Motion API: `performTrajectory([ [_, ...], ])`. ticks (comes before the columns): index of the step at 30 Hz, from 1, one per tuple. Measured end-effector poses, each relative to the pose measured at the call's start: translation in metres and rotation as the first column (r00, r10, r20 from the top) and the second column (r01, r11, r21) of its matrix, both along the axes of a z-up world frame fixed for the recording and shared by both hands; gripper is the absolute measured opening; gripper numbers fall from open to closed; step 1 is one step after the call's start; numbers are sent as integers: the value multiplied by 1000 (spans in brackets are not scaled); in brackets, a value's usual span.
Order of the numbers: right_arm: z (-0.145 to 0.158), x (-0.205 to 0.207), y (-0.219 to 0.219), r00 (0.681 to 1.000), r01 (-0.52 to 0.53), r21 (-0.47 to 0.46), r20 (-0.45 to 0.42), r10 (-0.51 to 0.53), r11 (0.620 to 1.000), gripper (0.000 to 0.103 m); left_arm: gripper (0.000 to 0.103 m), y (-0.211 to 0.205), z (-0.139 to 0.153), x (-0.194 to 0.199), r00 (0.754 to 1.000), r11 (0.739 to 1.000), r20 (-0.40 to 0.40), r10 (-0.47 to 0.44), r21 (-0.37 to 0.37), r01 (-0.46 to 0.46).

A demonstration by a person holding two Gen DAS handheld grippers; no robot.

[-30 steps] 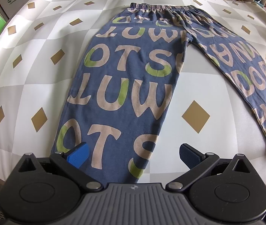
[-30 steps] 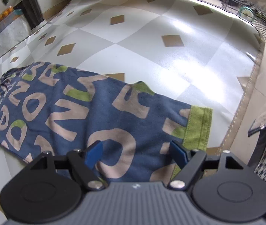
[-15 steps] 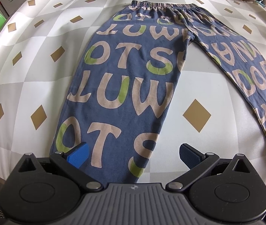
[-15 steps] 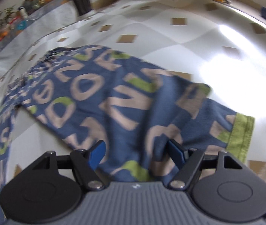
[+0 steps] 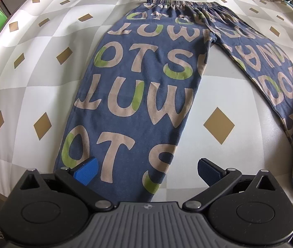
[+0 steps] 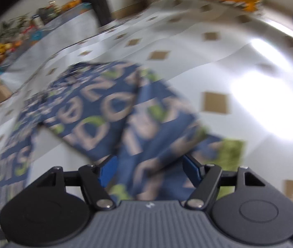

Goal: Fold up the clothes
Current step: 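Grasp the green-lined cuff with the right tool and lift it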

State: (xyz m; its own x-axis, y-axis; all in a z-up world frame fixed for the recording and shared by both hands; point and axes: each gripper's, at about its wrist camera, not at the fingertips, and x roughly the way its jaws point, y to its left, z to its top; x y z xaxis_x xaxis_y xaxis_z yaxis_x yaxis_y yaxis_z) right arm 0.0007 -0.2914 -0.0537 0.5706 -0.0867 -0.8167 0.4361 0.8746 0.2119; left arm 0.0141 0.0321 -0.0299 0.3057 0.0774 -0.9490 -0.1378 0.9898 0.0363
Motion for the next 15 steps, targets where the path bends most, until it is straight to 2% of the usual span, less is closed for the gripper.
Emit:
performTrajectory([
  [3,-7,-5,-15,995,94,2,-31,-94,996,71,103,0,0,0,1000,1000,0,0,1,0],
  [6,-18,-4,-21,990,128,7,-65,-127,992,72,103,2,0,0,1000,1000,-2,7,0,-7],
  [12,-25,6,-13,994,85,-32,-64,-87,996,83,103,1,-2,2,1000,1000,-10,8,-1,-8],
  [15,-26,10,-8,996,68,-48,-60,-71,997,85,103,1,-2,2,1000,1000,-14,12,-5,-12],
])
